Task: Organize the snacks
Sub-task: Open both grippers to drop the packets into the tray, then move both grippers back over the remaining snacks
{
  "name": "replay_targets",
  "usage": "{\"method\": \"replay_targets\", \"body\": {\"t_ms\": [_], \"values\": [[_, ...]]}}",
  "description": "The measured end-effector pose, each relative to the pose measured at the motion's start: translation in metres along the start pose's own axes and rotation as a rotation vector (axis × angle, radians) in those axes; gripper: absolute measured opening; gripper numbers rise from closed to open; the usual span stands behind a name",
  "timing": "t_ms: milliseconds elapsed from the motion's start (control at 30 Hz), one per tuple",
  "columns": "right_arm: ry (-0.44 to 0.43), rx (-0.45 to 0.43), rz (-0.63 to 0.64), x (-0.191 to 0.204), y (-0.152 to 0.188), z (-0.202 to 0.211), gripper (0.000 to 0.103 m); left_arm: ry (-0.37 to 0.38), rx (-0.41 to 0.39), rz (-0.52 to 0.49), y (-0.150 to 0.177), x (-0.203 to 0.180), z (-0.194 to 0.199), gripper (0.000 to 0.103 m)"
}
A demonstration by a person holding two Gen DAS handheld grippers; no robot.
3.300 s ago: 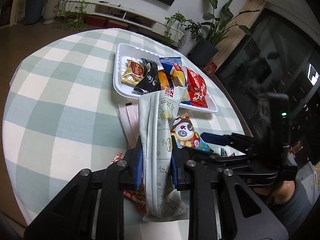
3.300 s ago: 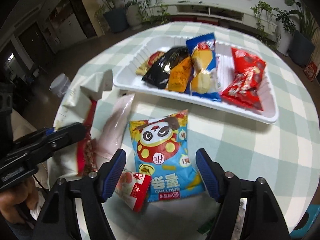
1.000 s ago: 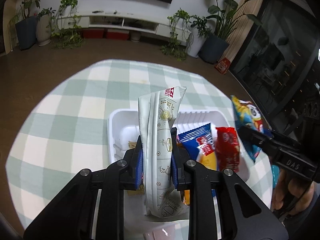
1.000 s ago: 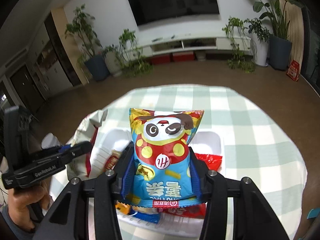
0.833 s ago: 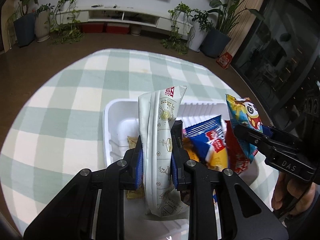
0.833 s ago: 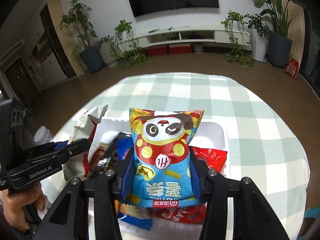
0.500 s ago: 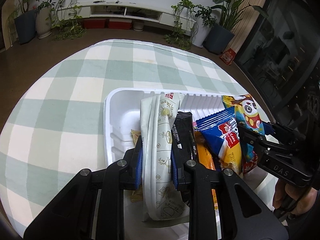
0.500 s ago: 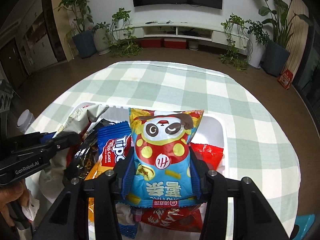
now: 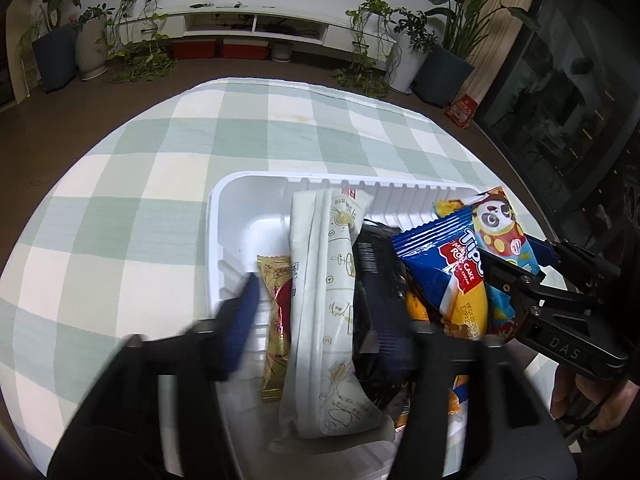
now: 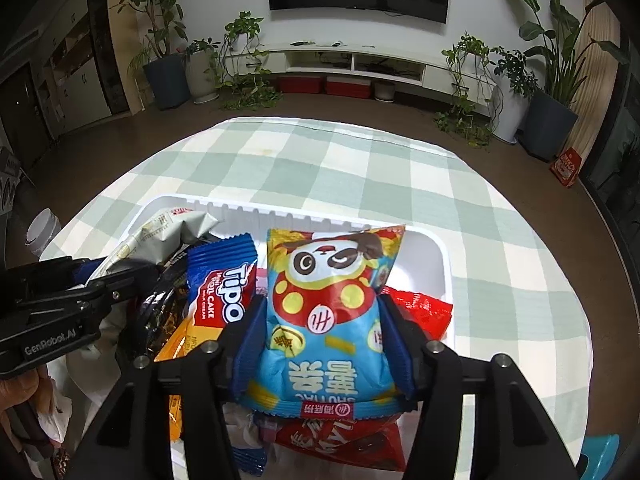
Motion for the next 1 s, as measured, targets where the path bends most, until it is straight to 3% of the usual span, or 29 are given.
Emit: {"method": "replay_targets", "body": {"t_ms": [167,367,433,500,633,733,1000], "values": [[0.003,-0.004,0.006,0.000,0.001,0.005,0.062,-0.003,-0.003,-0.004,0.003,0.000,0.009,0.060],[-0.005,-0.032,-0.011,-0.002,0.004,0.025,0.077,-0.005,-0.039,-0.009,0.011,-0.001,0.040,0.084],[-0.009,-0.050,-0.017,-0.003,0.007,0.038,0.082,-0.006,-0.063,0.004,0.016,0.003,0.056,0.097],[-0.024,-0.076,-0.034,-0.005,0.013,0.053,0.088,-0.009,-0.099,0.025,0.022,0.008,0.077,0.103],[-0.106,-0.143,-0.127,-0.011,0.033,0.085,0.098,-0.022,-0.125,0.045,0.042,0.018,0.109,0.103],[-0.156,-0.169,-0.189,-0.010,0.060,0.107,0.099,-0.028,-0.133,0.027,0.067,0.020,0.129,0.103],[-0.231,-0.154,-0.287,0.012,0.136,0.142,0.099,-0.040,-0.026,0.105,0.146,0.033,0.141,0.102]]}}
Point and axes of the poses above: each gripper's, at about its wrist camera, not at the fingertips, and z roughly against the way its jaws point, x to its left, y to its underside, the point moved 1 cm from there along -z, roughly the way its jaws point, and after that the axes turned 12 degrees about -y, right-handed, at the moved point
